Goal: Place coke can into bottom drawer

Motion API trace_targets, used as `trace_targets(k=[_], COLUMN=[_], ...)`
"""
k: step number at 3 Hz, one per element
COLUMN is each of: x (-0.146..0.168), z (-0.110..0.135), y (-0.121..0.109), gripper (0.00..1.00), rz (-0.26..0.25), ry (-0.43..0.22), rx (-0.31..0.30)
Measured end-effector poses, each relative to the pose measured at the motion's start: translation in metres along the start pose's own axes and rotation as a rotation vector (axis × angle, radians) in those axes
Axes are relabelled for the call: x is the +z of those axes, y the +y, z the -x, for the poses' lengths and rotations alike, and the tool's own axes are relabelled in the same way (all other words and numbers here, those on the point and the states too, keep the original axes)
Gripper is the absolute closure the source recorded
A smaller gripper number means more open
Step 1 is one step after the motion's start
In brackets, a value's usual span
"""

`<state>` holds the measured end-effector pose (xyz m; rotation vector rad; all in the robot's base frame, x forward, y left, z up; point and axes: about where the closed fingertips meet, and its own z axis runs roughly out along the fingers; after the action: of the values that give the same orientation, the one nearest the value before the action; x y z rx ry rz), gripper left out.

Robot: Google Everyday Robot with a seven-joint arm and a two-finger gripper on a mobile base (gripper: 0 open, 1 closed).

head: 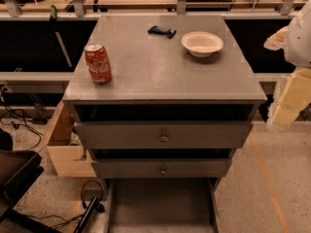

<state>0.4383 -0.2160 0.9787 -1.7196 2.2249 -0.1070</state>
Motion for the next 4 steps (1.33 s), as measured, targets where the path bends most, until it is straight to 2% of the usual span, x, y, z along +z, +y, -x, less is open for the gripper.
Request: trace_targets(k=[2,3,4], x=[-0.002,0.004,0.022], z=[0.005,0.026,0.060], y=[-0.003,-0.016,-0.047], gripper=[0.00,0.00,0.00], rz=[-0.015,-0.017,-0.020], ry=[-0.028,-0.154,-0.398], rx=[-0.001,0.006,0.040])
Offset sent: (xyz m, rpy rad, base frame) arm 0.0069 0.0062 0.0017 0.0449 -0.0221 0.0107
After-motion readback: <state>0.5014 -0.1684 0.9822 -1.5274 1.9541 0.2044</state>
